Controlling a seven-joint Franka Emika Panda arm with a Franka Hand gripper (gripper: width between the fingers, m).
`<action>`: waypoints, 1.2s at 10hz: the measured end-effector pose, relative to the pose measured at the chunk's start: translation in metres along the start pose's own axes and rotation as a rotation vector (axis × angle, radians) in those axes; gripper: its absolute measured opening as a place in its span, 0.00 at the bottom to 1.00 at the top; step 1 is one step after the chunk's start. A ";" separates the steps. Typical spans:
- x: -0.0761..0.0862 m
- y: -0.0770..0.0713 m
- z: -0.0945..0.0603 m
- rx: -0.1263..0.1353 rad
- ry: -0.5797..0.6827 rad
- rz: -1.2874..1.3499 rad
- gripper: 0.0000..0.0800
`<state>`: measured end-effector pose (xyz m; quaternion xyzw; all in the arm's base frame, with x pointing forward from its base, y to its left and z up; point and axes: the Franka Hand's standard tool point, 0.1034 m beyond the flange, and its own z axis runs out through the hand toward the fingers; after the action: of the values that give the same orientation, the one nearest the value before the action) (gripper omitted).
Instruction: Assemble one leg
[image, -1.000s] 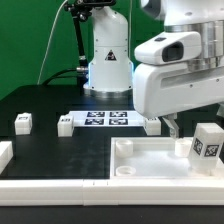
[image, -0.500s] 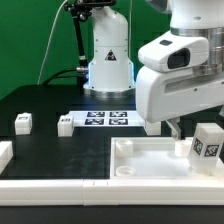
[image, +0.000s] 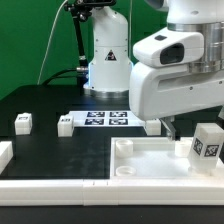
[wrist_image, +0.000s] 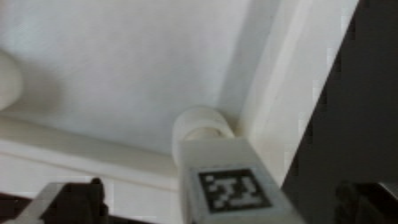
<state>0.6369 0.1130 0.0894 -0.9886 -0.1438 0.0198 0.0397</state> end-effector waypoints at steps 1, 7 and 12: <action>0.004 0.004 -0.002 0.002 0.000 0.010 0.81; 0.005 -0.006 0.010 0.006 -0.006 0.015 0.81; 0.004 -0.004 0.011 0.006 -0.009 0.006 0.36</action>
Offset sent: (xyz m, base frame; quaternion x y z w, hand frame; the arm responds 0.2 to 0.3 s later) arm 0.0075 0.0044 -0.0098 -0.0057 0.0180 0.0056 0.9998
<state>0.6395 0.1188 0.0787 -0.9888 -0.1407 0.0247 0.0420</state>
